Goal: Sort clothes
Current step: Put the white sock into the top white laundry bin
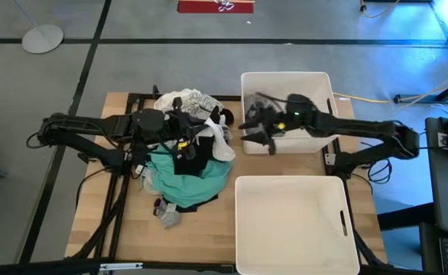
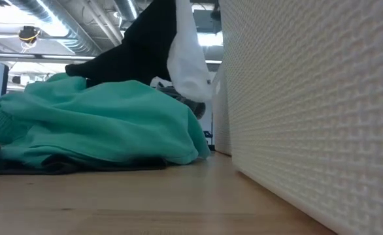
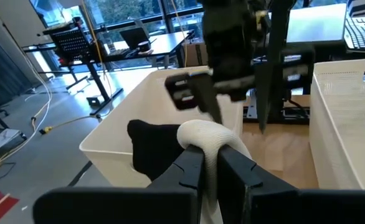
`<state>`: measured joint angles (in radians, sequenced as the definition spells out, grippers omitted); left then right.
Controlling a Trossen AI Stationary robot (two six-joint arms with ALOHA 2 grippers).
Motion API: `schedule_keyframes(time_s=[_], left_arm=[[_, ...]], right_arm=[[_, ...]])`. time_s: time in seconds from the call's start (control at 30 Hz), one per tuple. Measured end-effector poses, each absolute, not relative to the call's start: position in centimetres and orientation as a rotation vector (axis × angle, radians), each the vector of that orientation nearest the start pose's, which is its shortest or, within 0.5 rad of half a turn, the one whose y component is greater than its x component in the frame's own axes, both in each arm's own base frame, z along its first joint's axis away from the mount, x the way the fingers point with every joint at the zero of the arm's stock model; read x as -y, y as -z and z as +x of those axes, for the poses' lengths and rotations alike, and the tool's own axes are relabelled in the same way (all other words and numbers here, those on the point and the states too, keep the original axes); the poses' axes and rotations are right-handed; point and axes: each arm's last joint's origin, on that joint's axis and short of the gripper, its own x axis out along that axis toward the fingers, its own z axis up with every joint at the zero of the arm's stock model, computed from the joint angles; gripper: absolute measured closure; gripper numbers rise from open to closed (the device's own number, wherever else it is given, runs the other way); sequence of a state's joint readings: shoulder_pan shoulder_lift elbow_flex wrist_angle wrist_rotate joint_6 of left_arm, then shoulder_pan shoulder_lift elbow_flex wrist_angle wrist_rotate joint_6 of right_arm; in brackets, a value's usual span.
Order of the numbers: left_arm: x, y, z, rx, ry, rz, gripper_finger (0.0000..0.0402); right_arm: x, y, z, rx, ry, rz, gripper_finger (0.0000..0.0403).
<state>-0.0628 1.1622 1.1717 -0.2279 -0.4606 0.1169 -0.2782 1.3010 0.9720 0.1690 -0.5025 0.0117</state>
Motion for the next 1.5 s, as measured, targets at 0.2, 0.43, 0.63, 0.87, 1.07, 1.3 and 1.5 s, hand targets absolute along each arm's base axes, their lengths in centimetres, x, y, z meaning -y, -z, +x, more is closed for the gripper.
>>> schedule_keyframes(time_s=[0.2,0.43,0.63,0.87,1.07,1.3,1.5], left_arm=[[0.3,-38.8,25.1,-0.235,-0.384,0.172,0.0380],[0.3,-38.8,25.1,-0.235,-0.383,0.175,0.0380],[0.3,-38.8,25.1,-0.233,-0.382,0.184,0.0380],[0.3,-38.8,25.1,-0.233,-0.382,0.185,0.0380],[0.3,-38.7,25.1,-0.245,-0.381,0.188,0.0380],[0.3,-37.8,24.8,-0.341,-0.376,0.186,0.0380],[0.3,-37.0,24.5,-0.419,-0.382,0.146,0.0380]], right_arm=[[4.8,-31.4,31.5,-0.207,-0.290,-0.008,0.0176],[3.5,-31.2,33.4,-0.223,-0.142,-0.093,0.0188],[2.1,-30.7,34.6,-0.197,-0.196,-0.113,0.0217],[1.9,-30.5,34.8,-0.212,-0.083,-0.239,0.0326],[2.1,-30.8,34.6,-0.213,-0.013,-0.304,0.0389],[2.1,-34.2,32.0,-0.136,0.071,-0.364,0.0392],[2.2,-37.9,28.3,-0.055,0.176,-0.430,0.0390]])
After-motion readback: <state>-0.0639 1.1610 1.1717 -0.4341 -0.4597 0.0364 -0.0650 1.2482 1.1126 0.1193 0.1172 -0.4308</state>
